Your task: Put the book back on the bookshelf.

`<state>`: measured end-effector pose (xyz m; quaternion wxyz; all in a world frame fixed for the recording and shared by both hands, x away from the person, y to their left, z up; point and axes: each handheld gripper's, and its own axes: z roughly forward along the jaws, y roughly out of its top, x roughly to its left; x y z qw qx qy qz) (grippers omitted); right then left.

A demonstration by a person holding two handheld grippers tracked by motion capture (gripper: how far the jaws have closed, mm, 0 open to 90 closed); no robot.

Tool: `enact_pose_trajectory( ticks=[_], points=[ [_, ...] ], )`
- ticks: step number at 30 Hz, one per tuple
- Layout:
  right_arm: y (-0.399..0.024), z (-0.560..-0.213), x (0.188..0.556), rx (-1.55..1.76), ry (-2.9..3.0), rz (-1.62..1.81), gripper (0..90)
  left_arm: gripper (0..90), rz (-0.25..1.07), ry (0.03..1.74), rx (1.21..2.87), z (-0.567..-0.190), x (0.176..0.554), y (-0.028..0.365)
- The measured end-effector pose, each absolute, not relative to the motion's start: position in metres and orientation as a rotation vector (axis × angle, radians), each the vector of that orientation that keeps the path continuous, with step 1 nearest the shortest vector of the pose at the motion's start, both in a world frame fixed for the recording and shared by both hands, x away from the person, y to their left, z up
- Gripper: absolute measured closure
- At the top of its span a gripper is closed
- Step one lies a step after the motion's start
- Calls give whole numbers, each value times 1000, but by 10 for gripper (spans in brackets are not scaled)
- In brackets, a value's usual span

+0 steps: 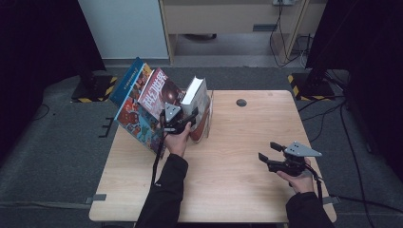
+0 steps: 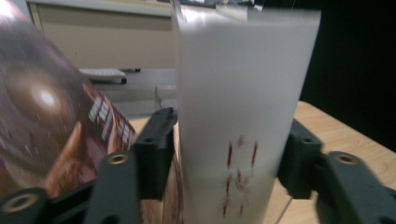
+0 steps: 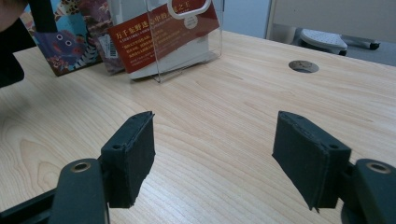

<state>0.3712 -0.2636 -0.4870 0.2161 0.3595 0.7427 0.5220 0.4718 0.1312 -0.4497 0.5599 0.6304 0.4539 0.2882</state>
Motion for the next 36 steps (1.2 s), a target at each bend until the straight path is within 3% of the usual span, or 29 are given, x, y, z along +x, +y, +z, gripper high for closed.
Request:
enact_pose_trajectory(
  ticks=[6, 15, 25, 32, 36],
  points=[
    [-264, -487, 371, 995, 2059, 1449, 295, 507, 714, 1121, 1430, -452, 472, 125],
    [-266, -486, 371, 998, 2049, 1458, 297, 494, 709, 1095, 1440, -453, 475, 124],
    [-264, -486, 371, 1006, 2051, 1461, 286, 360, 680, 1023, 1486, -431, 445, 142],
    [-261, -483, 369, 1007, 2044, 1467, 258, 317, 698, 967, 1573, -422, 421, 157],
    [-259, -483, 369, 1022, 2041, 1459, 236, 293, 637, 937, 1640, -428, 395, 175]
  ],
)
